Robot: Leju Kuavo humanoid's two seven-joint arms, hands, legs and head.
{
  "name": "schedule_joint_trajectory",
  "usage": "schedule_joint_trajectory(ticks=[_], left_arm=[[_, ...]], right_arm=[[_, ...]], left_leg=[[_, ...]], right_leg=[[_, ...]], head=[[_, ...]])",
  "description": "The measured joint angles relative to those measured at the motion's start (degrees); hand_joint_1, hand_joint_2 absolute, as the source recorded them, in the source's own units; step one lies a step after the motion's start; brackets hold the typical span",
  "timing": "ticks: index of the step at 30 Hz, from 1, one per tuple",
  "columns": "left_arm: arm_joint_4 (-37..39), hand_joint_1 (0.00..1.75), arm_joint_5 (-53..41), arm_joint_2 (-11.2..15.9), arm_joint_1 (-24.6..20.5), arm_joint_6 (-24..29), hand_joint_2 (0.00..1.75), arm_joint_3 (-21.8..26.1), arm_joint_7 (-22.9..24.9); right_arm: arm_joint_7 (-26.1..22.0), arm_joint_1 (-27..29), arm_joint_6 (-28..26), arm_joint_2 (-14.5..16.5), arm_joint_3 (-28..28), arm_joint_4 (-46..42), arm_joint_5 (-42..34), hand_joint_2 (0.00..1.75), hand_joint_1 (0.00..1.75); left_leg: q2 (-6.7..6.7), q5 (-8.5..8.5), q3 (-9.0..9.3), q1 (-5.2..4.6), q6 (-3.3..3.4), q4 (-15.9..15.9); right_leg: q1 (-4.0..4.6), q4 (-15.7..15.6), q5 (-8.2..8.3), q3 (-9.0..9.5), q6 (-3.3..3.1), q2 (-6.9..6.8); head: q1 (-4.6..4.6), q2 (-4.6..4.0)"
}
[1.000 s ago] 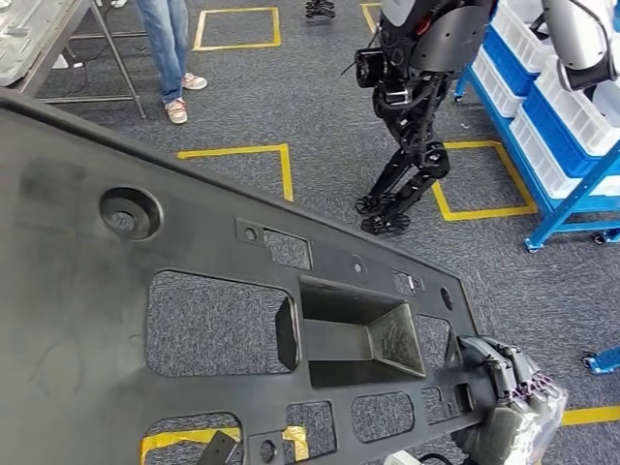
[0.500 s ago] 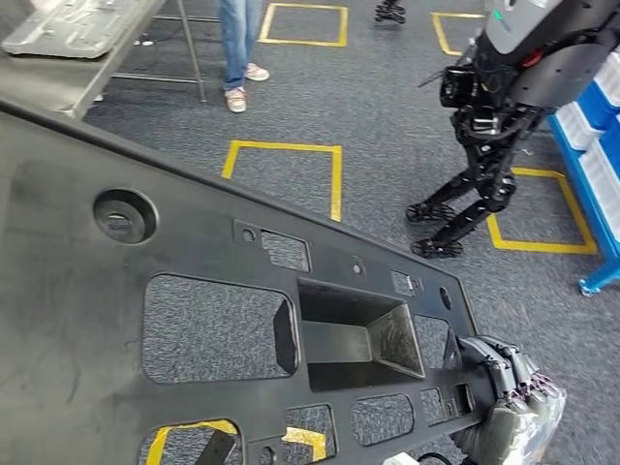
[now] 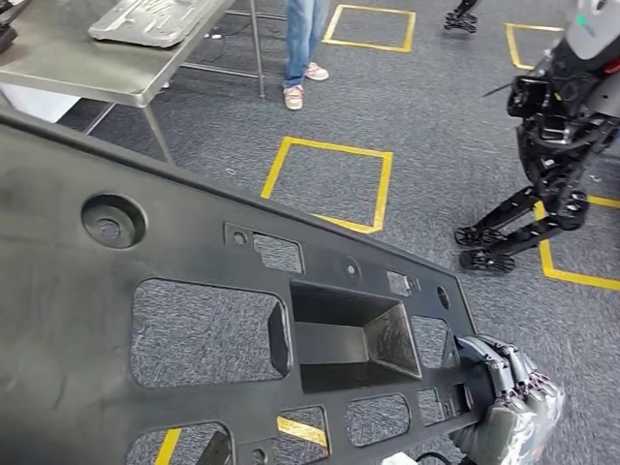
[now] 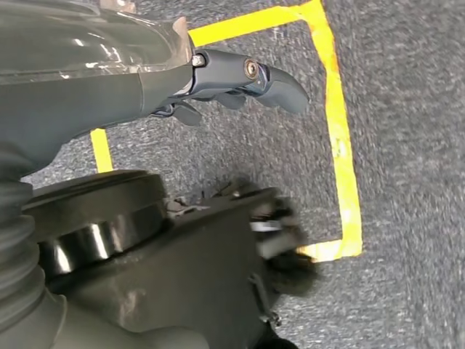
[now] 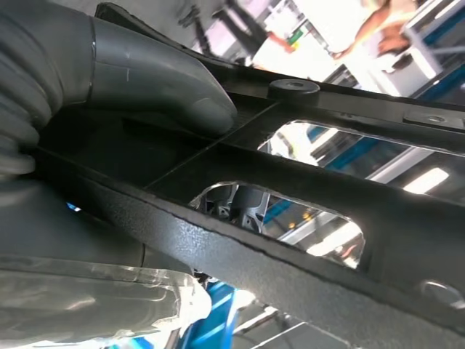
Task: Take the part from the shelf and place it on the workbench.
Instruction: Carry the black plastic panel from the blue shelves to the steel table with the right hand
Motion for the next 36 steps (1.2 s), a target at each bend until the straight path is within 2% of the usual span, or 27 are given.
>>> schedule_joint_trajectory(ticks=[2, 3, 5, 7, 9, 10, 11, 12, 13, 14, 16, 17, 18, 20, 21, 22, 24, 26, 27, 28, 29, 31, 32, 33, 35, 36], left_arm=[[0.0, 0.00, 0.0, 0.0, -0.1, 0.0, 1.75, 0.0, 0.0], [0.0, 0.00, 0.0, 0.0, -0.1, 0.0, 1.75, 0.0, 0.0], [0.0, 0.00, 0.0, 0.0, 0.0, 0.0, 1.75, 0.1, -0.1], [0.0, 0.00, -0.1, 0.0, 0.0, 0.1, 1.75, 0.2, -0.1], [0.0, 0.00, -0.1, 0.0, -0.1, 0.2, 1.75, 0.2, -0.1], [0.0, 0.00, -0.2, 0.0, -0.2, 0.2, 1.75, 0.3, -0.1], [0.0, 0.00, -0.2, 0.0, -0.2, 0.2, 1.75, 0.3, -0.1], [0.0, 0.00, -0.2, 0.0, -0.1, 0.1, 1.75, 0.4, -0.1], [0.0, 0.00, -0.2, 0.0, -0.1, 0.1, 1.75, 0.4, 0.0], [0.0, 0.00, -0.2, 0.0, -0.1, 0.1, 1.75, 0.5, 0.0], [0.0, 0.00, -0.3, -0.1, -0.1, 0.2, 1.75, 0.5, -0.1], [0.0, 0.00, -0.3, -0.1, -0.2, 0.2, 1.75, 0.5, -0.1], [0.0, 0.00, -0.4, -0.2, -0.1, 0.2, 1.75, 0.5, -0.1], [0.0, 0.00, -0.5, -0.1, -0.1, 0.2, 1.75, 0.6, -0.1], [0.0, 0.00, -0.5, -0.1, 0.0, 0.1, 1.75, 0.7, -0.2], [0.0, 0.00, -0.5, -0.1, -0.1, 0.1, 1.75, 0.7, -0.2], [0.0, 0.00, -0.5, -0.1, -0.2, 0.1, 1.75, 0.8, -0.3], [0.0, 0.00, -0.5, 0.0, -0.2, 0.1, 1.75, 1.0, -0.3], [0.0, 0.00, -0.5, 0.0, -0.2, 0.0, 1.75, 1.0, -0.3], [0.0, 0.00, -0.6, 0.0, -0.1, 0.0, 1.75, 1.1, -0.3], [0.0, 0.00, -0.6, 0.0, -0.1, 0.0, 1.75, 1.1, -0.3], [0.0, 0.00, -0.7, 0.1, -0.2, 0.0, 1.75, 1.1, -0.3], [0.0, 0.00, -0.7, 0.1, -0.3, 0.0, 1.75, 1.1, -0.3], [0.0, 0.00, -0.7, 0.1, -0.3, 0.0, 1.75, 1.1, -0.3], [0.0, 0.00, -0.8, 0.1, -0.3, 0.0, 1.75, 1.2, -0.3], [0.0, 0.00, -0.8, 0.1, -0.2, 0.0, 1.75, 1.2, -0.3]], right_arm=[[0.1, 0.0, 0.0, 0.0, 0.1, 0.0, 0.0, 1.75, 1.75], [0.1, 0.0, 0.0, 0.0, 0.1, 0.0, 0.0, 1.75, 1.75], [0.2, -0.1, 0.0, 0.0, 0.1, 0.0, 0.0, 1.75, 1.75], [0.2, -0.1, 0.0, 0.0, 0.1, 0.0, 0.0, 1.75, 1.75], [0.2, 0.0, 0.0, -0.1, 0.0, 0.0, -0.1, 1.75, 1.75], [0.1, 0.1, 0.0, -0.1, 0.0, 0.0, -0.1, 1.75, 1.75], [0.1, 0.1, 0.0, -0.1, -0.1, 0.0, -0.2, 1.75, 1.75], [0.1, 0.1, 0.0, -0.1, -0.2, 0.0, -0.2, 1.75, 1.75], [0.0, 0.1, 0.0, -0.2, -0.2, 0.0, -0.2, 1.75, 1.75], [0.0, 0.1, 0.0, -0.2, -0.3, 0.0, -0.2, 1.75, 1.75], [0.0, 0.1, 0.0, -0.2, -0.3, 0.0, -0.3, 1.75, 1.75], [0.0, 0.1, 0.0, -0.2, -0.4, 0.0, -0.3, 1.75, 1.75], [0.0, 0.0, 0.0, -0.2, -0.4, 0.0, -0.3, 1.75, 1.75], [-0.1, 0.0, 0.0, -0.2, -0.4, 0.0, -0.4, 1.75, 1.75], [-0.1, -0.1, 0.0, -0.2, -0.4, 0.0, -0.4, 1.75, 1.75], [-0.1, -0.1, 0.0, -0.1, -0.4, -0.1, -0.4, 1.75, 1.75], [-0.2, -0.1, 0.0, -0.1, -0.4, 0.0, -0.4, 1.75, 1.75], [-0.2, -0.1, 0.0, 0.0, -0.5, 0.0, -0.5, 1.75, 1.75], [-0.2, -0.1, 0.0, 0.0, -0.5, 0.0, -0.5, 1.75, 1.75], [-0.2, -0.1, 0.0, 0.0, -0.5, 0.0, -0.5, 1.75, 1.75], [-0.2, -0.1, 0.0, -0.1, -0.5, 0.0, -0.5, 1.75, 1.75], [-0.2, -0.1, 0.0, -0.1, -0.5, 0.0, -0.6, 1.75, 1.75], [-0.2, -0.1, 0.0, 0.0, -0.5, 0.0, -0.7, 1.75, 1.75], [-0.2, -0.1, 0.0, 0.0, -0.5, 0.0, -0.7, 1.75, 1.75], [-0.2, -0.2, 0.0, -0.1, -0.5, 0.0, -0.7, 1.75, 1.75], [-0.3, -0.3, 0.0, -0.1, -0.5, 0.0, -0.7, 1.75, 1.75]], left_leg=[[1.76, 1.07, 2.09, -0.31, 0.54, -4.3], [1.84, 0.81, 2.11, -0.58, 1.03, -4.6], [0.64, 0.95, 1.98, -0.70, 2.01, -4.7], [-0.52, 1.16, 2.02, -0.69, 2.81, -4.8], [-1.76, 1.27, 2.04, -0.79, 3.37, -4.8], [-2.42, 1.28, 2.04, -0.94, 3.54, -4.8], [-3.13, 1.29, 2.07, -1.11, 3.62, -4.8], [-3.84, 1.30, 2.12, -1.29, 3.67, -4.8], [-4.61, 1.31, 2.20, -1.42, 3.71, -4.8], [-5.38, 1.32, 2.30, -1.49, 3.72, -4.8], [-6.77, 1.35, 2.31, -1.47, 3.69, -4.8], [-7.31, 1.42, 2.16, -1.39, 3.58, -4.8], [-7.82, 1.53, 1.96, -1.26, 3.37, -4.8], [-8.76, 1.78, 1.65, -1.11, 2.78, -5.0], [-8.39, 1.54, 1.49, -1.20, 2.52, -4.8], [-7.41, 0.76, 1.03, -1.31, 2.26, -3.9], [-4.49, -2.41, -1.37, -1.34, 1.73, 1.4], [-3.05, -5.18, -4.41, -0.89, 1.09, 8.0], [-2.71, -5.31, -4.99, -0.64, 0.82, 9.5], [-2.41, -4.45, -4.52, -0.40, 0.57, 8.7], [-1.94, -2.77, -2.98, -0.20, 0.37, 5.9], [0.04, 0.12, 0.95, -0.22, 0.26, -1.5], [0.84, 0.76, 2.19, -0.39, 0.51, -4.0], [1.28, 0.79, 2.67, -0.62, 0.86, -5.1], [0.49, 0.71, 2.52, -0.93, 1.75, -5.1], [-0.03, 0.79, 2.53, -0.93, 2.12, -5.2]], right_leg=[[0.21, 0.5, -0.48, 0.07, 0.74, -0.88], [0.30, 0.6, -0.59, 0.11, 1.00, -1.31], [0.05, 0.6, -0.88, 0.38, 1.48, -1.89], [-0.31, 2.8, -2.78, -0.27, 1.83, -0.02], [-0.40, 9.6, -6.51, -3.24, 1.78, 2.71], [-0.34, 13.7, -8.13, -5.21, 1.65, 3.31], [-0.25, 16.6, -8.87, -6.78, 1.48, 3.58], [-0.13, 17.6, -8.47, -7.46, 1.22, 3.73], [0.03, 16.2, -6.96, -7.08, 0.89, 3.95], [0.24, 12.8, -4.65, -5.77, 0.48, 4.57], [0.55, 5.3, -0.87, -2.69, -0.31, 7.35], [0.67, 3.0, -0.07, -1.75, -0.54, 8.45], [0.74, 2.0, 0.02, -1.37, -0.66, 9.05], [0.66, 1.0, 0.11, -1.05, -0.77, 8.05], [0.52, 0.5, 0.32, -0.84, -0.88, 7.37], [0.36, 0.0, 0.55, -0.59, -1.01, 6.58], [0.28, -0.5, 0.75, -0.31, -1.19, 4.86], [0.28, -0.5, 0.66, -0.31, -1.20, 3.15], [0.26, -0.5, 0.58, -0.30, -1.13, 2.37], [0.22, -0.4, 0.47, -0.27, -0.99, 1.68], [0.14, -0.3, 0.31, -0.19, -0.78, 1.06], [0.15, 0.1, -0.16, -0.03, -0.11, -0.01], [0.22, 0.3, -0.37, 0.02, 0.25, -0.44], [0.32, 0.4, -0.51, 0.06, 0.60, -0.86], [0.28, 0.4, -0.65, 0.24, 1.13, -1.73], [0.13, 0.6, -1.01, 0.35, 1.41, -1.59]], head=[[0.03, 0.00], [0.06, 0.00], [0.13, 0.00], [0.19, 0.00], [0.31, 0.00], [0.37, 0.00], [0.37, 0.00], [0.36, 0.00], [0.36, 0.00], [0.35, 0.00], [0.32, 0.00], [0.34, 0.00], [0.34, 0.00], [0.37, 0.00], [0.34, 0.00], [0.28, 0.00], [0.18, 0.00], [0.14, 0.00], [0.13, 0.00], [0.13, 0.00], [0.13, 0.00], [0.11, 0.00], [0.14, 0.00], [0.15, 0.00], [0.17, 0.00], [0.16, 0.00]])
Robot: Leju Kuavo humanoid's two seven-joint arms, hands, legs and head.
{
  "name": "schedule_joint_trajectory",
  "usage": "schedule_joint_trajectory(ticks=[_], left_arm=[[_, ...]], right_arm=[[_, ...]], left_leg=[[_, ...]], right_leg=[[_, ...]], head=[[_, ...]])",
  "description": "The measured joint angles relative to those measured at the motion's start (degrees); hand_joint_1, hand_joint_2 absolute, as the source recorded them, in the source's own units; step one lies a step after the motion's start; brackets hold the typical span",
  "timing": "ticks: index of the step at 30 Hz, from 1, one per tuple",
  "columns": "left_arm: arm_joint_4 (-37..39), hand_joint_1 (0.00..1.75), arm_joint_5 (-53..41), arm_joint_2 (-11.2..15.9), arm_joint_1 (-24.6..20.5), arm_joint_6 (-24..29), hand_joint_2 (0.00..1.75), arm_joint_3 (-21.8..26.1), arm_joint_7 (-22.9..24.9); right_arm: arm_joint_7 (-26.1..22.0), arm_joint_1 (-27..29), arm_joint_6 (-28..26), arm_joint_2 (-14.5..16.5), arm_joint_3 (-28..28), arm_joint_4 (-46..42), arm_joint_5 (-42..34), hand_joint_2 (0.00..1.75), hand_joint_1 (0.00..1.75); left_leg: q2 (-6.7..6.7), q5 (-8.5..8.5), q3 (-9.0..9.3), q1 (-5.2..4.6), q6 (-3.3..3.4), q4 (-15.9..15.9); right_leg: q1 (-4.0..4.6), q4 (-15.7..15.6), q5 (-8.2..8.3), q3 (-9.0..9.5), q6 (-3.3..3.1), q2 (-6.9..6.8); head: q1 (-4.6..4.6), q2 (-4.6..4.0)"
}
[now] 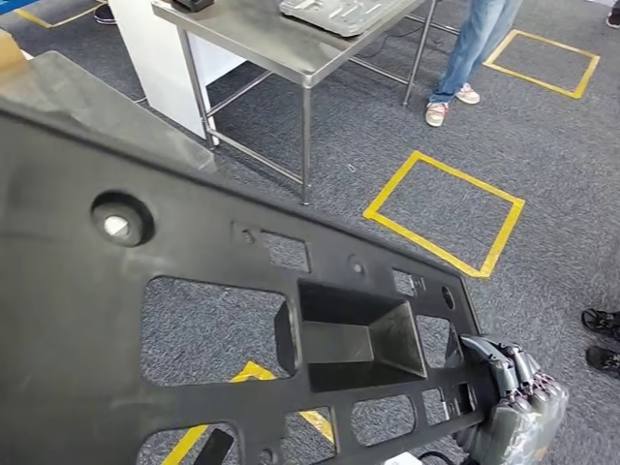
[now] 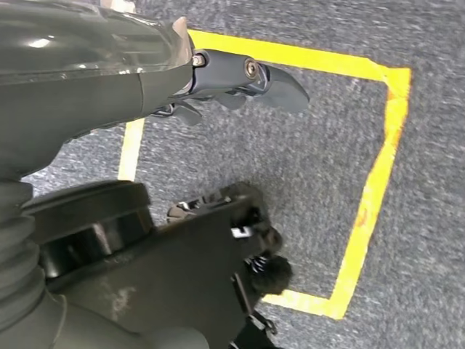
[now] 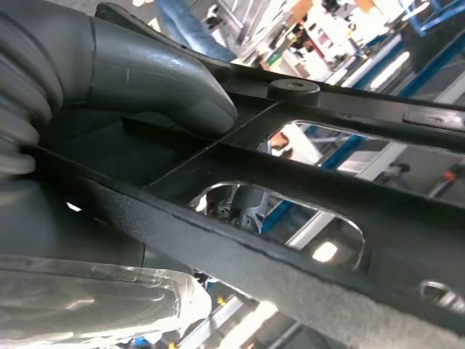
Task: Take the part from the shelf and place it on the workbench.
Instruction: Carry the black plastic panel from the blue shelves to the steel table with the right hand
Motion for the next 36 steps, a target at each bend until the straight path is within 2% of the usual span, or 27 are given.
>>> schedule_joint_trajectory(ticks=[2, 4, 5, 6, 7, 8, 9, 10, 11, 13, 14, 15, 16, 18, 20, 21, 22, 23, 24, 25, 26, 28, 29, 31, 33, 35, 36], left_arm=[[0.0, 0.00, 0.0, 0.0, -0.1, 0.0, 1.75, 0.0, 0.0], [0.0, 0.00, 0.0, 0.0, -0.3, 0.0, 1.75, 0.1, 0.0], [0.0, 0.00, 0.0, 0.0, -0.3, 0.0, 1.75, 0.1, 0.0], [0.0, 0.00, 0.0, 0.0, -0.3, 0.0, 1.75, 0.1, 0.0], [0.0, 0.00, 0.0, 0.0, -0.2, 0.0, 1.75, 0.1, 0.0], [0.0, 0.00, 0.0, 0.0, -0.2, 0.0, 1.75, 0.1, 0.0], [0.0, 0.00, 0.0, 0.0, -0.2, 0.0, 1.75, 0.1, -0.1], [0.0, 0.00, 0.0, 0.0, -0.2, -0.1, 1.75, 0.1, -0.3], [0.0, 0.00, -0.1, 0.0, -0.3, -0.1, 1.75, 0.1, -0.5], [0.0, 0.00, -0.1, -0.1, -0.4, -0.2, 1.75, 0.1, -1.1], [0.0, 0.00, -0.1, -0.2, -0.4, -0.3, 1.75, 0.1, -1.3], [0.0, 0.00, -0.1, -0.1, -0.3, -0.3, 1.75, 0.1, -1.5], [0.0, 0.00, -0.1, -0.1, -0.2, -0.3, 1.75, 0.1, -1.6], [0.0, 0.00, -0.1, -0.1, -0.3, -0.3, 1.75, 0.1, -1.8], [0.0, 0.00, -0.2, -0.1, -0.4, -0.3, 1.75, 0.1, -1.8], [0.0, 0.00, -0.2, -0.1, -0.5, -0.3, 1.75, 0.1, -1.9], [0.0, 0.00, -0.2, -0.1, -0.4, -0.3, 1.75, 0.1, -1.9], [0.0, 0.00, -0.2, 0.0, -0.4, -0.3, 1.75, 0.1, -1.9], [0.0, 0.00, -0.2, 0.0, -0.3, -0.3, 1.75, 0.1, -1.9], [0.0, 0.00, -0.2, 0.0, -0.3, -0.3, 1.75, 0.1, -1.9], [0.0, 0.00, -0.2, 0.0, -0.3, -0.3, 1.75, 0.1, -1.9], [0.0, 0.00, -0.2, 0.0, -0.5, -0.3, 1.75, 0.1, -1.9], [0.0, 0.00, -0.2, 0.0, -0.5, -0.3, 1.75, 0.1, -1.9], [0.0, 0.00, -0.2, 0.0, -0.4, -0.3, 1.75, 0.1, -1.9], [0.0, 0.00, -0.2, 0.0, -0.3, -0.3, 1.75, 0.1, -1.9], [0.0, 0.00, -0.2, 0.0, -0.5, -0.3, 1.75, 0.1, -1.9], [0.0, 0.00, -0.2, 0.0, -0.6, -0.3, 1.75, 0.1, -1.9]], right_arm=[[0.0, -0.1, 0.0, 0.0, 0.0, 0.0, 0.0, 1.75, 1.75], [0.0, -0.1, 0.0, 0.0, -0.1, 0.0, -0.1, 1.75, 1.75], [0.0, -0.1, 0.0, -0.1, -0.1, 0.1, -0.1, 1.75, 1.75], [0.0, -0.1, 0.0, -0.1, -0.1, 0.2, -0.1, 1.75, 1.75], [0.0, -0.1, 0.0, -0.1, -0.2, 0.2, -0.1, 1.75, 1.75], [0.0, -0.1, 0.0, -0.1, -0.2, 0.3, -0.1, 1.75, 1.75], [-0.1, -0.1, 0.0, -0.1, -0.3, 0.3, -0.2, 1.75, 1.75], [-0.1, -0.1, 0.0, -0.2, -0.3, 0.3, -0.3, 1.75, 1.75], [-0.1, -0.1, 0.0, -0.2, -0.3, 0.3, -0.4, 1.75, 1.75], [-0.1, -0.1, 0.0, -0.2, -0.3, 0.3, -0.6, 1.75, 1.75], [-0.2, -0.1, 0.0, -0.3, -0.3, 0.3, -0.7, 1.75, 1.75], [-0.3, -0.2, 0.0, -0.3, -0.3, 0.3, -0.7, 1.75, 1.75], [-0.4, -0.3, 0.0, -0.3, -0.3, 0.3, -0.8, 1.75, 1.75], [-0.6, -0.5, 0.0, -0.3, -0.3, 0.3, -0.8, 1.75, 1.75], [-0.6, -0.5, 0.0, -0.3, -0.3, 0.4, -0.9, 1.75, 1.75], [-0.6, -0.4, 0.0, -0.3, -0.3, 0.4, -0.9, 1.75, 1.75], [-0.6, -0.4, 0.0, -0.3, -0.4, 0.4, -0.9, 1.75, 1.75], [-0.6, -0.5, 0.0, -0.3, -0.4, 0.5, -1.0, 1.75, 1.75], [-0.6, -0.5, 0.0, -0.3, -0.4, 0.5, -0.9, 1.75, 1.75], [-0.6, -0.5, 0.0, -0.3, -0.4, 0.5, -0.9, 1.75, 1.75], [-0.6, -0.5, 0.0, -0.3, -0.4, 0.5, -0.9, 1.75, 1.75], [-0.6, -0.5, 0.0, -0.3, -0.4, 0.5, -1.0, 1.75, 1.75], [-0.6, -0.5, 0.0, -0.3, -0.4, 0.5, -1.0, 1.75, 1.75], [-0.6, -0.5, 0.0, -0.3, -0.4, 0.5, -1.0, 1.75, 1.75], [-0.6, -0.6, 0.0, -0.3, -0.4, 0.5, -0.9, 1.75, 1.75], [-0.6, -0.5, 0.0, -0.3, -0.4, 0.5, -0.9, 1.75, 1.75], [-0.6, -0.5, 0.0, -0.4, -0.5, 0.5, -1.0, 1.75, 1.75]], left_leg=[[-1.02, 0.20, 0.08, 0.15, 0.79, -0.2], [-2.15, 0.28, 0.05, 0.12, 1.30, -0.2], [-2.77, 0.30, 0.05, 0.01, 1.41, -0.2], [-3.43, 0.31, 0.07, -0.12, 1.46, -0.2], [-4.04, 0.31, 0.10, -0.24, 1.49, -0.2], [-4.65, 0.32, 0.15, -0.33, 1.51, -0.2], [-5.23, 0.32, 0.23, -0.38, 1.51, -0.1], [-5.79, 0.33, 0.29, -0.39, 1.51, -0.1], [-6.34, 0.34, 0.28, -0.41, 1.47, -0.1], [-7.45, 0.46, -0.05, -0.23, 1.21, 0.0], [-7.96, 0.58, -0.29, -0.10, 0.97, -0.1], [-8.53, 0.72, -0.51, 0.00, 0.66, -0.1], [-8.35, 0.65, -0.67, -0.01, 0.39, -0.1], [-6.12, -0.90, -1.61, -0.20, -0.18, 1.8], [-3.45, -4.39, -4.44, -0.07, -0.79, 8.1], [-2.97, -5.91, -6.19, 0.14, -1.11, 11.8], [-2.72, -6.62, -7.39, 0.37, -1.41, 14.5], [-2.51, -6.30, -7.65, 0.59, -1.68, 15.1], [-2.21, -4.97, -6.75, 0.79, -1.92, 13.5], [-1.56, -3.02, -4.87, 0.93, -2.11, 10.0], [-0.19, -1.48, -2.78, 0.85, -2.29, 6.0], [1.90, 0.03, -0.21, 0.58, -1.92, 0.8], [2.28, -0.14, 0.00, 0.35, -1.54, 0.2], [1.14, -0.11, -0.18, 0.24, -0.57, 0.1], [-0.06, 0.02, -0.14, 0.33, 0.29, 0.0], [-1.31, 0.12, -0.12, 0.33, 0.88, -0.1], [-1.95, 0.13, -0.12, 0.23, 1.05, 0.0]], right_leg=[[-0.27, 3.0, -2.25, -1.02, 0.40, 2.15], [-0.34, 10.3, -5.96, -4.39, 0.45, 4.61], [-0.32, 14.1, -7.32, -6.30, 0.40, 5.03], [-0.30, 16.5, -7.71, -7.64, 0.31, 5.21], [-0.29, 17.1, -7.17, -8.17, 0.17, 5.31], [-0.26, 16.0, -5.83, -7.86, 0.00, 5.45], [-0.22, 13.4, -3.96, -6.84, -0.21, 5.74], [-0.15, 9.7, -1.84, -5.34, -0.48, 6.61], [-0.12, 6.3, -0.25, -3.90, -0.80, 8.07], [0.00, 1.5, 1.35, -1.99, -1.24, 10.30], [0.06, 0.9, 1.19, -1.78, -1.35, 10.54], [0.08, 0.5, 1.20, -1.65, -1.44, 9.99], [0.01, 0.1, 1.27, -1.50, -1.62, 9.30], [-0.28, -0.6, 1.53, -1.13, -2.03, 7.82], [-0.34, -0.8, 1.56, -0.92, -2.30, 6.15], [-0.35, -0.8, 1.50, -0.89, -2.34, 5.28], [-0.37, -0.8, 1.42, -0.85, -2.30, 4.47], [-0.41, -0.8, 1.32, -0.79, -2.18, 3.73], [-0.48, -0.8, 1.19, -0.67, -1.99, 3.09], [-0.56, -0.7, 1.00, -0.47, -1.72, 2.50], [-0.53, -0.6, 0.75, -0.28, -1.36, 1.99], [-0.26, -0.3, 0.31, -0.04, -0.63, 1.06], [-0.11, -0.2, 0.19, 0.04, -0.31, 0.58], [-0.21, -0.3, -0.07, 0.34, 0.24, -0.23], [-0.55, 1.5, -1.76, -0.12, 0.69, 1.45], [-0.69, 7.9, -5.35, -2.98, 0.81, 4.23], [-0.67, 12.0, -6.99, -5.00, 0.76, 4.85]], head=[[0.06, 0.00], [0.16, 0.00], [0.19, 0.00], [0.19, 0.00], [0.19, 0.00], [0.18, 0.00], [0.18, 0.00], [0.18, 0.00], [0.15, 0.00], [0.17, 0.00], [0.18, 0.00], [0.20, 0.00], [0.21, 0.00], [0.02, 0.00], [-0.13, 0.00], [-0.13, 0.00], [-0.13, 0.00], [-0.13, 0.00], [-0.14, 0.00], [-0.14, 0.00], [-0.15, 0.00], [-0.15, 0.00], [-0.14, 0.00], [-0.10, 0.00], [-0.04, 0.00], [0.11, 0.00], [0.15, 0.00]])
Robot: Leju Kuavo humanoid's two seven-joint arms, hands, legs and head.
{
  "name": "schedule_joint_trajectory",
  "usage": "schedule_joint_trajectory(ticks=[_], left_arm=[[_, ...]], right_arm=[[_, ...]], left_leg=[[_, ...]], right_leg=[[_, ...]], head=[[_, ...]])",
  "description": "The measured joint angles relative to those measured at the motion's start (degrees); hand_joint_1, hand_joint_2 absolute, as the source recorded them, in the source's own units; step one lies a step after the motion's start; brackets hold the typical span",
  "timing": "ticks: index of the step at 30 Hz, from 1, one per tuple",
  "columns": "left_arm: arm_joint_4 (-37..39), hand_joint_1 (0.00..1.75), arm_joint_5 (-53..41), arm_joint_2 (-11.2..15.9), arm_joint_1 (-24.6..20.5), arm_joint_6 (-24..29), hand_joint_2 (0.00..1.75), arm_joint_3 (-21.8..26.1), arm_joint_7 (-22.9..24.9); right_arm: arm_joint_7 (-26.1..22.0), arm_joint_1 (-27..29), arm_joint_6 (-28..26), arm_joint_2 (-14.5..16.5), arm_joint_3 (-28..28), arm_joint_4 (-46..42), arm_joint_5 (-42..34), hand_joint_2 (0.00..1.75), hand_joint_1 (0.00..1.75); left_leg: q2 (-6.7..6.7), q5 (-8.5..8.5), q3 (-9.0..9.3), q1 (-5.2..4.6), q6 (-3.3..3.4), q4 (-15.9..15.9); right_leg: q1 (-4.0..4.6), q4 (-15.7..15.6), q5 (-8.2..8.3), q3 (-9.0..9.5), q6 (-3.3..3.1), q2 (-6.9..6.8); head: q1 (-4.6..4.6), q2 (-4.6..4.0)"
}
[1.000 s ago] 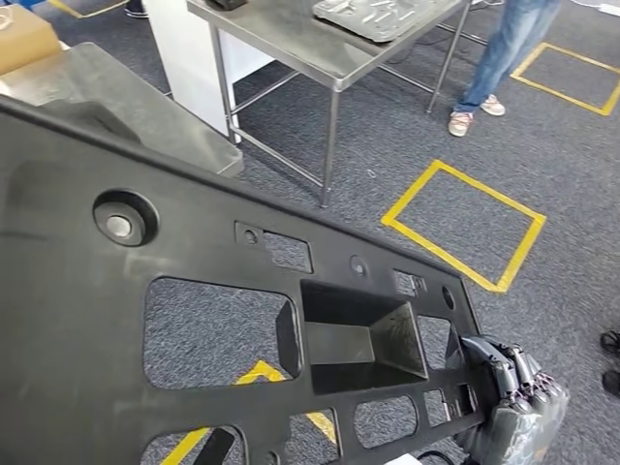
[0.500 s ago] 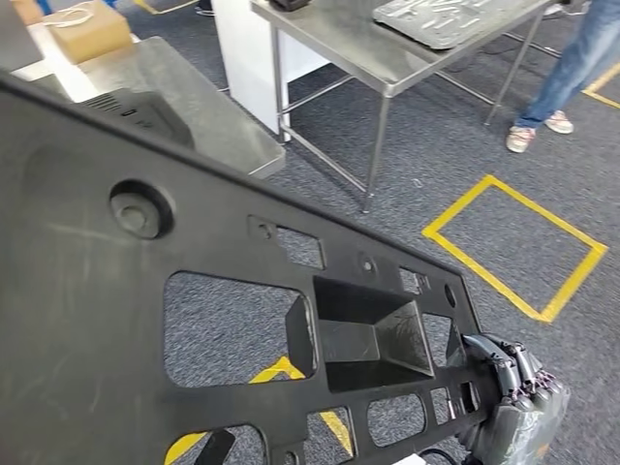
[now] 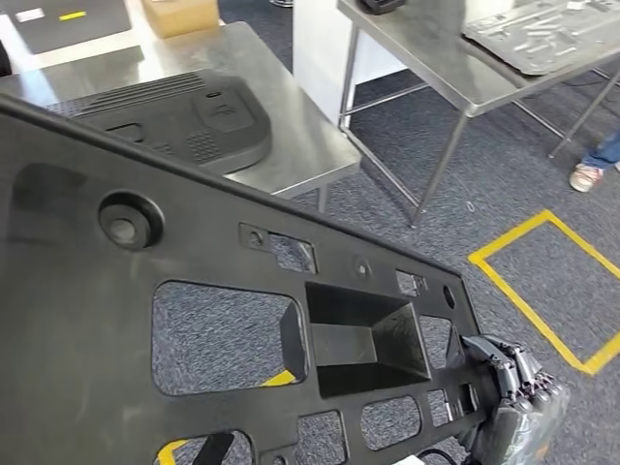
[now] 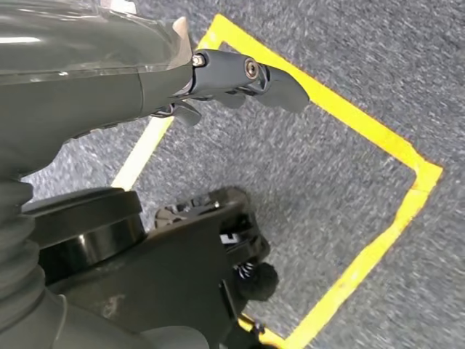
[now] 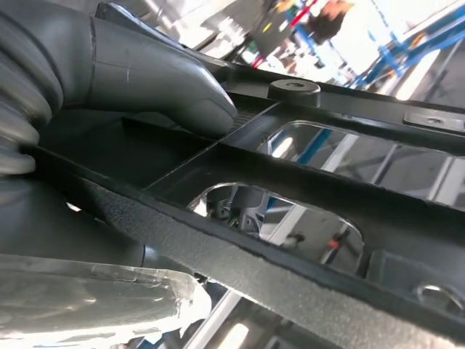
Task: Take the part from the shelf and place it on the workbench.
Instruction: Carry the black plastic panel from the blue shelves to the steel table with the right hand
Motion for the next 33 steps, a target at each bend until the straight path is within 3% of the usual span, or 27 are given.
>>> schedule_joint_trajectory(ticks=[1, 2, 3, 4, 6, 8, 10, 11, 13, 15, 17, 18, 19, 21, 23, 25, 26, 28, 30, 31, 32, 33], left_arm=[[0.0, 0.00, 0.0, 0.0, 0.0, 0.0, 1.75, 0.0, 0.0], [0.0, 0.00, 0.0, 0.0, 0.0, 0.0, 1.75, 0.0, 0.0], [0.0, 0.00, 0.0, 0.0, 0.1, 0.0, 1.75, 0.0, 0.0], [0.0, 0.00, 0.0, 0.0, 0.1, -0.1, 1.75, 0.0, -0.1], [0.0, 0.00, 0.1, -0.1, 0.1, -0.5, 1.75, 0.0, -0.4], [0.0, 0.00, 0.2, -0.1, 0.2, -0.9, 1.75, 0.0, -0.8], [0.0, 0.00, 0.2, -0.1, 0.4, -1.0, 1.75, 0.0, -0.9], [0.0, 0.00, 0.2, 0.0, 0.5, -1.0, 1.75, 0.1, -1.0], [0.0, 0.00, 0.3, 0.1, 0.4, -1.1, 1.75, 0.1, -1.1], [0.0, 0.00, 0.3, 0.1, 0.3, -1.1, 1.75, 0.1, -1.2], [0.0, 0.00, 0.3, 0.1, 0.3, -1.2, 1.75, 0.1, -1.3], [0.0, 0.00, 0.3, 0.1, 0.4, -1.2, 1.75, 0.1, -1.3], [0.0, 0.00, 0.3, 0.2, 0.4, -1.2, 1.75, 0.1, -1.3], [0.0, 0.00, 0.3, 0.2, 0.4, -1.2, 1.75, 0.1, -1.3], [0.0, 0.00, 0.3, 0.3, 0.2, -1.3, 1.75, 0.1, -1.4], [0.0, 0.00, 0.2, 0.3, 0.3, -1.4, 1.75, 0.1, -1.4], [0.0, 0.00, 0.2, 0.3, 0.4, -1.5, 1.75, 0.1, -1.4], [0.0, 0.00, 0.2, 0.3, 0.4, -1.5, 1.75, 0.1, -1.4], [0.0, 0.00, 0.2, 0.3, 0.2, -1.5, 1.75, 0.1, -1.4], [0.0, 0.00, 0.2, 0.3, 0.2, -1.5, 1.75, 0.1, -1.4], [0.0, 0.00, 0.2, 0.3, 0.2, -1.5, 1.75, 0.1, -1.4], [0.0, 0.00, 0.2, 0.3, 0.3, -1.5, 1.75, 0.1, -1.4]], right_arm=[[0.0, 0.0, 0.0, 0.0, 0.0, 0.0, 0.0, 1.75, 1.75], [0.0, 0.0, 0.0, 0.0, -0.1, 0.0, 0.0, 1.75, 1.75], [0.0, 0.0, 0.0, 0.0, -0.1, 0.1, 0.0, 1.75, 1.75], [0.0, 0.0, 0.0, 0.0, -0.1, 0.1, 0.0, 1.75, 1.75], [0.0, 0.0, 0.0, 0.0, -0.1, 0.1, -0.1, 1.75, 1.75], [0.0, 0.1, 0.0, -0.1, -0.1, 0.1, -0.2, 1.75, 1.75], [-0.1, 0.0, 0.0, -0.1, 0.0, 0.1, -0.2, 1.75, 1.75], [-0.1, -0.1, 0.0, -0.1, 0.0, 0.1, -0.1, 1.75, 1.75], [-0.2, 0.0, 0.0, 0.0, 0.1, 0.1, -0.2, 1.75, 1.75], [-0.2, 0.0, 0.0, 0.0, 0.0, 0.1, -0.2, 1.75, 1.75], [-0.2, 0.0, 0.0, 0.0, 0.0, 0.2, -0.2, 1.75, 1.75], [-0.2, 0.0, 0.0, 0.0, 0.0, 0.2, -0.2, 1.75, 1.75], [-0.2, 0.0, 0.0, 0.0, 0.0, 0.2, -0.2, 1.75, 1.75], [-0.2, 0.0, 0.0, 0.0, 0.0, 0.3, -0.2, 1.75, 1.75], [-0.2, 0.0, 0.0, 0.0, 0.0, 0.3, -0.2, 1.75, 1.75], [-0.2, 0.0, 0.0, 0.0, 0.0, 0.3, -0.2, 1.75, 1.75], [-0.2, -0.1, 0.0, 0.0, 0.0, 0.3, -0.1, 1.75, 1.75], [-0.2, 0.0, 0.0, 0.0, 0.0, 0.3, -0.1, 1.75, 1.75], [-0.1, 0.0, 0.0, -0.1, -0.1, 0.3, -0.1, 1.75, 1.75], [-0.1, 0.0, 0.0, -0.2, -0.1, 0.3, -0.1, 1.75, 1.75], [0.0, 0.1, 0.0, -0.2, -0.1, 0.4, 0.0, 1.75, 1.75], [0.0, 0.0, 0.0, -0.2, -0.2, 0.4, 0.0, 1.75, 1.75]], left_leg=[[-0.71, 0.01, 0.03, -0.13, 0.07, 0.0], [-1.45, 0.01, 0.08, -0.28, 0.10, 0.0], [-2.23, 0.00, 0.16, -0.40, 0.12, 0.0], [-3.02, 0.00, 0.26, -0.50, 0.13, 0.0], [-4.41, 0.01, 0.29, -0.55, 0.09, 0.1], [-5.42, 0.15, -0.05, -0.36, -0.18, 0.1], [-6.35, 0.39, -0.42, -0.23, -0.74, 0.0], [-6.18, 0.22, -0.59, -0.32, -1.05, 0.1], [-4.13, -1.78, -1.84, -0.51, -1.66, 2.8], [-1.59, -5.33, -4.91, -0.22, -2.33, 9.6], [-0.71, -6.80, -7.12, 0.26, -2.94, 14.6], [-0.45, -6.04, -6.82, 0.47, -3.21, 14.2], [-0.02, -4.40, -5.42, 0.66, -3.45, 11.6], [2.25, -1.17, -1.40, 0.69, -3.69, 4.0], [3.99, -0.26, 0.52, 0.41, -3.16, 0.1], [3.29, -0.46, 0.29, 0.15, -2.19, 0.1], [2.71, -0.39, 0.22, 0.14, -1.79, 0.0], [1.53, -0.16, 0.15, 0.24, -0.97, -0.1], [0.32, -0.05, 0.11, 0.17, -0.42, -0.1], [-0.35, -0.04, 0.11, 0.04, -0.27, -0.1], [-1.06, -0.04, 0.14, -0.13, -0.20, -0.1], [-1.82, -0.03, 0.19, -0.30, -0.16, -0.1]], right_leg=[[0.04, 3.3, -0.90, -1.74, -0.07, 0.26], [0.10, 4.6, -0.62, -2.68, -0.22, 0.38], [0.19, 3.7, 0.80, -2.56, -0.46, 0.55], [0.31, 0.7, 3.03, -1.50, -0.84, 1.05], [0.52, -6.8, 7.06, 1.36, -1.79, 3.65], [0.70, -10.4, 8.25, 2.74, -2.33, 5.39], [0.65, -11.3, 8.22, 3.02, -2.41, 4.50], [0.48, -11.8, 8.33, 3.20, -2.50, 3.83], [0.05, -12.7, 8.60, 3.61, -2.72, 2.32], [0.08, -12.8, 8.60, 3.79, -2.90, 0.71], [0.07, -12.7, 8.50, 3.83, -2.83, -0.84], [0.02, -12.7, 8.41, 3.89, -2.70, -1.50], [-0.06, -12.7, 8.27, 4.01, -2.49, -2.11], [-0.03, -12.3, 7.82, 4.30, -1.77, -3.15], [0.26, -12.0, 7.45, 4.47, -1.04, -4.02], [0.29, -12.0, 7.31, 4.68, -0.47, -5.01], [0.15, -11.9, 6.99, 4.80, -0.17, -4.89], [-0.14, -9.3, 4.84, 3.85, 0.21, -2.91], [-0.17, -2.3, 1.13, 0.68, 0.18, -0.44], [-0.12, 1.6, -0.26, -1.19, 0.10, 0.02], [-0.05, 4.1, -0.72, -2.55, -0.04, 0.25], [0.05, 4.5, -0.03, -3.00, -0.26, 0.38]], head=[[0.03, 0.00], [0.03, 0.00], [0.03, 0.00], [0.03, 0.00], [0.00, 0.00], [0.04, 0.00], [0.10, 0.00], [0.07, 0.00], [-0.22, 0.00], [-0.46, 0.00], [-0.46, 0.00], [-0.46, 0.00], [-0.47, 0.00], [-0.53, 0.00], [-0.49, 0.00], [-0.43, 0.00], [-0.42, 0.00], [-0.37, 0.00], [-0.25, 0.00], [-0.20, 0.00], [-0.20, 0.00], [-0.20, 0.00]])
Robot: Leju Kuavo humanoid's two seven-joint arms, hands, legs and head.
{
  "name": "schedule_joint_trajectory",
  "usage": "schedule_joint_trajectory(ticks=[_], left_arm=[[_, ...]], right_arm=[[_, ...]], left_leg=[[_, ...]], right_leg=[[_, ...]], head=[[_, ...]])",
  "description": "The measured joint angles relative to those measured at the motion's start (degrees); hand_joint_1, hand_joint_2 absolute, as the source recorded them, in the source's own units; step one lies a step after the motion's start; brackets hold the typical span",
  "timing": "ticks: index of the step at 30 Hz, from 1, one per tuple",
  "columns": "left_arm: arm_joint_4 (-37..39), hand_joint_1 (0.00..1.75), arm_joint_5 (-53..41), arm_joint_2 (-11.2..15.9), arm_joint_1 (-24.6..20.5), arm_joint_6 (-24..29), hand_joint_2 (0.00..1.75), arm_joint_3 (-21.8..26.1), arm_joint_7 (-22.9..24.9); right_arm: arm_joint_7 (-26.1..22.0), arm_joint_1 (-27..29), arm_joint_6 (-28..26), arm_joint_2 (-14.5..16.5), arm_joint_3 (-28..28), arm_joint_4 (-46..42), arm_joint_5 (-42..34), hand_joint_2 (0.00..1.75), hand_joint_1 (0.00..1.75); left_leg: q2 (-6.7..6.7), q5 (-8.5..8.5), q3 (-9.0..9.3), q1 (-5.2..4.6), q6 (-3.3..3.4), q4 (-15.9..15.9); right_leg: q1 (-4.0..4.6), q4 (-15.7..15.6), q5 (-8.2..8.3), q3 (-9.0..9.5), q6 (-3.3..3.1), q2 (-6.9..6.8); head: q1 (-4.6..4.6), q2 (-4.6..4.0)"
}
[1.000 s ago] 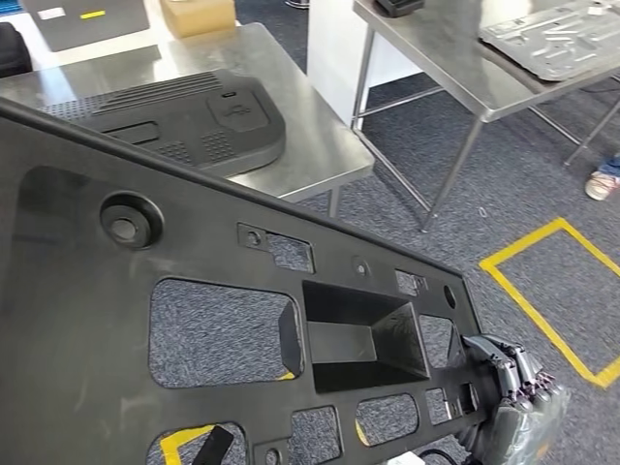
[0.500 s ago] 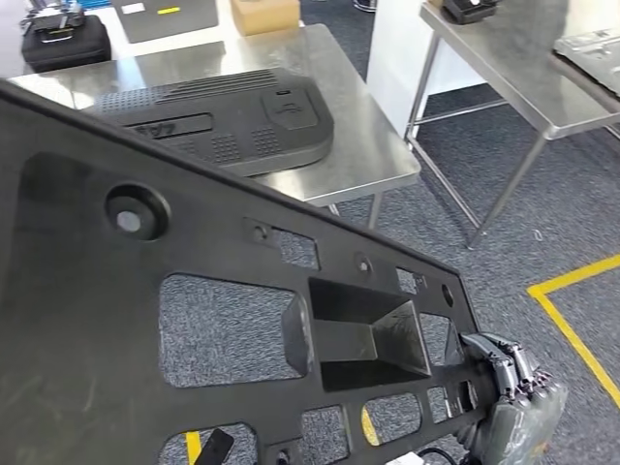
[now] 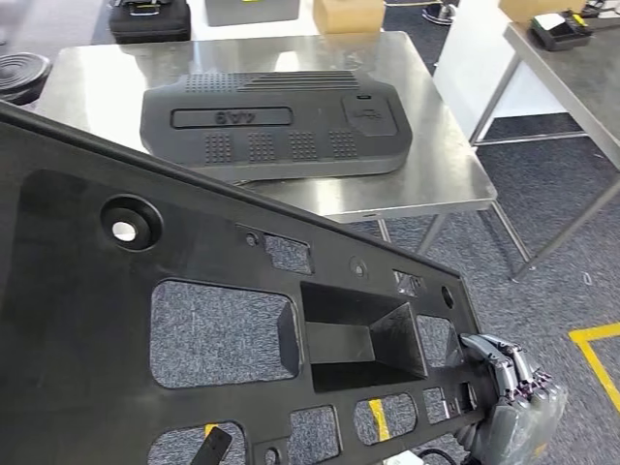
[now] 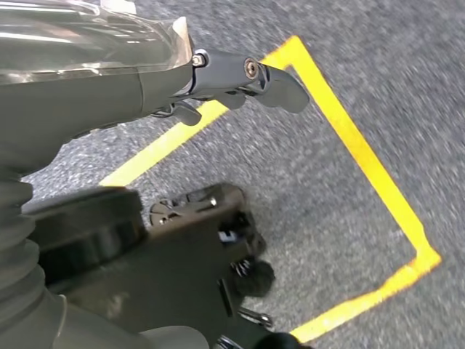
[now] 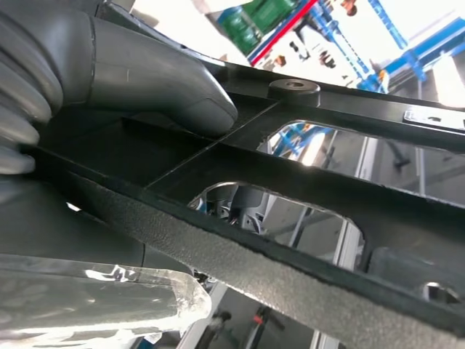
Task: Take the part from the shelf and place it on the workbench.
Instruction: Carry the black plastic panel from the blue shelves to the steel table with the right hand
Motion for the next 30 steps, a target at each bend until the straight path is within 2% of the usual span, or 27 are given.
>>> schedule_joint_trajectory(ticks=[1, 2, 4, 6, 7, 8, 10, 12, 13, 14, 15, 16, 18, 19, 21, 24, 25, 28, 29, 30], left_arm=[[0.0, 0.00, 0.0, 0.0, 0.0, 0.0, 1.75, 0.0, 0.0], [0.0, 0.00, 0.0, 0.0, 0.1, 0.0, 1.75, 0.0, -0.1], [0.0, 0.00, -0.1, 0.0, 0.0, -0.1, 1.75, 0.0, -0.4], [0.0, 0.00, -0.2, -0.1, 0.1, -0.2, 1.75, 0.0, -0.8], [0.0, 0.00, -0.2, -0.1, 0.2, -0.2, 1.75, 0.0, -0.9], [0.0, 0.00, -0.3, -0.1, 0.3, -0.2, 1.75, 0.0, -1.0], [0.0, 0.00, -0.3, 0.0, 0.3, -0.2, 1.75, 0.0, -1.0], [0.0, 0.00, -0.3, 0.1, 0.1, -0.2, 1.75, 0.0, -1.0], [0.0, 0.00, -0.3, 0.1, 0.0, -0.2, 1.75, 0.0, -1.1], [0.0, 0.00, -0.3, 0.1, 0.0, -0.2, 1.75, 0.0, -1.1], [0.0, 0.00, -0.4, 0.1, 0.1, -0.2, 1.75, 0.0, -1.1], [0.0, 0.00, -0.4, 0.1, 0.2, -0.2, 1.75, 0.0, -1.2], [0.0, 0.00, -0.5, 0.2, 0.2, -0.3, 1.75, 0.0, -1.2], [0.0, 0.00, -0.5, 0.2, 0.2, -0.4, 1.75, 0.0, -1.2], [0.0, 0.00, -0.7, 0.2, 0.1, -0.8, 1.75, 0.0, -1.3], [0.0, 0.00, -1.0, 0.2, 0.3, -2.0, 1.75, 0.0, -1.5], [0.0, 0.00, -1.1, 0.2, 0.3, -2.3, 1.75, 0.0, -1.6], [0.0, 0.00, -1.3, 0.2, 0.2, -2.8, 1.75, 0.1, -2.0], [0.0, 0.00, -1.4, 0.3, 0.1, -3.0, 1.75, 0.2, -2.1], [0.0, 0.00, -1.6, 0.3, 0.1, -3.1, 1.75, 0.3, -2.1]], right_arm=[[0.0, 0.0, 0.0, 0.0, 0.0, 0.0, 0.0, 1.75, 1.75], [0.0, 0.0, 0.0, 0.0, 0.0, 0.0, 0.0, 1.75, 1.75], [0.1, -0.1, 0.0, -0.1, 0.0, 0.0, 0.0, 1.75, 1.75], [0.1, -0.1, 0.0, -0.1, 0.0, 0.0, 0.0, 1.75, 1.75], [0.1, -0.2, 0.0, -0.2, 0.0, 0.0, 0.0, 1.75, 1.75], [0.1, -0.2, 0.0, -0.2, 0.1, 0.0, 0.0, 1.75, 1.75], [0.1, -0.3, 0.0, -0.2, 0.2, 0.0, 0.0, 1.75, 1.75], [0.2, -0.1, 0.0, -0.2, 0.2, 0.1, 0.0, 1.75, 1.75], [0.3, -0.1, 0.0, -0.2, 0.2, 0.1, 0.0, 1.75, 1.75], [0.4, -0.1, 0.0, -0.2, 0.2, 0.2, -0.1, 1.75, 1.75], [0.6, -0.1, 0.0, -0.2, 0.2, 0.2, -0.2, 1.75, 1.75], [0.9, -0.1, 0.0, -0.2, 0.2, 0.3, -0.3, 1.75, 1.75], [1.7, -0.2, 0.0, -0.2, 0.3, 0.6, -0.3, 1.75, 1.75], [2.3, -0.3, 0.0, -0.2, 0.3, 0.7, -0.1, 1.75, 1.75], [3.8, -0.7, 0.0, -0.3, 0.4, 0.8, 0.8, 1.75, 1.75], [4.7, -1.4, 0.0, -0.7, 0.8, 1.3, 1.8, 1.75, 1.75], [5.2, -1.6, 0.0, -0.9, 1.1, 1.4, 2.1, 1.75, 1.75], [7.1, -2.2, 0.0, -1.7, 2.4, 2.0, 1.9, 1.75, 1.75], [7.5, -2.3, 0.0, -2.1, 2.9, 2.2, 1.7, 1.75, 1.75], [7.8, -2.3, 0.0, -2.5, 3.2, 2.4, 1.6, 1.75, 1.75]], left_leg=[[-0.77, 0.00, 0.08, -0.15, 0.01, 0.0], [-1.49, 0.00, 0.20, -0.27, 0.01, 0.0], [-2.68, 0.01, 0.27, -0.38, -0.06, 0.0], [-3.41, 0.13, 0.01, -0.18, -0.34, 0.0], [-3.74, 0.25, -0.17, -0.09, -0.60, 0.0], [-3.53, 0.20, -0.28, -0.09, -0.86, 0.0], [-1.76, -1.19, -1.05, -0.22, -1.41, 1.6], [0.37, -4.58, -3.64, 0.01, -2.01, 7.4], [0.79, -6.19, -5.27, 0.28, -2.35, 11.0], [1.00, -7.07, -6.42, 0.57, -2.66, 13.8], [1.17, -6.89, -6.64, 0.83, -2.97, 14.6], [1.32, -5.69, -5.74, 1.09, -3.26, 13.1], [1.78, -2.33, -1.87, 1.49, -3.80, 6.1], [1.97, -1.33, -0.23, 1.54, -3.83, 2.9], [2.18, -1.08, 0.97, 1.44, -3.49, 0.2], [2.05, -0.96, 0.78, 1.19, -2.90, 0.1], [1.97, -1.03, 0.74, 1.03, -2.59, 0.2], [1.77, -1.33, 1.03, 0.95, -1.00, -0.1], [1.76, -1.34, 1.27, 1.02, -0.59, -0.3], [1.76, -1.33, 1.49, 1.03, -0.32, -0.4]], right_leg=[[0.14, -1.8, 1.74, 0.59, -0.33, 0.25], [0.31, -5.4, 4.10, 2.00, -0.80, 0.89], [0.61, -12.2, 7.40, 4.84, -1.86, 2.85], [0.88, -14.7, 8.04, 5.85, -2.38, 3.76], [0.93, -15.2, 8.08, 5.97, -2.41, 3.45], [0.82, -15.7, 8.16, 6.13, -2.50, 3.02], [0.44, -16.8, 8.39, 6.55, -2.77, 2.06], [0.28, -17.1, 8.53, 6.69, -2.95, 1.01], [0.26, -17.1, 8.51, 6.68, -2.95, 0.49], [0.22, -17.1, 8.49, 6.68, -2.91, 0.04], [0.15, -17.1, 8.45, 6.69, -2.83, -0.31], [0.03, -17.0, 8.37, 6.72, -2.66, -0.56], [-0.24, -16.6, 8.06, 6.77, -2.06, -0.81], [-0.22, -16.2, 7.86, 6.67, -1.65, -0.86], [-0.07, -15.8, 7.59, 6.41, -1.01, -0.87], [-0.04, -15.9, 7.74, 6.40, -1.45, -0.86], [-0.14, -16.2, 7.97, 6.54, -1.22, -0.95], [-0.50, -16.2, 7.40, 6.75, 0.72, -0.96], [-0.55, -14.6, 6.35, 6.10, 0.92, -0.73], [-0.58, -11.6, 4.83, 4.76, 0.86, -0.45]], head=[[0.00, 0.00], [0.00, 0.00], [-0.07, 0.00], [-0.05, 0.00], [-0.02, 0.00], [0.00, 0.00], [-0.14, 0.00], [-0.23, 0.00], [-0.24, 0.00], [-0.22, 0.00], [-0.22, 0.00], [-0.22, 0.00], [-0.23, 0.00], [-0.22, 0.00], [-0.18, 0.00], [-0.13, 0.00], [-0.11, 0.00], [-0.13, 0.00], [-0.06, 0.00], [0.02, 0.00]])
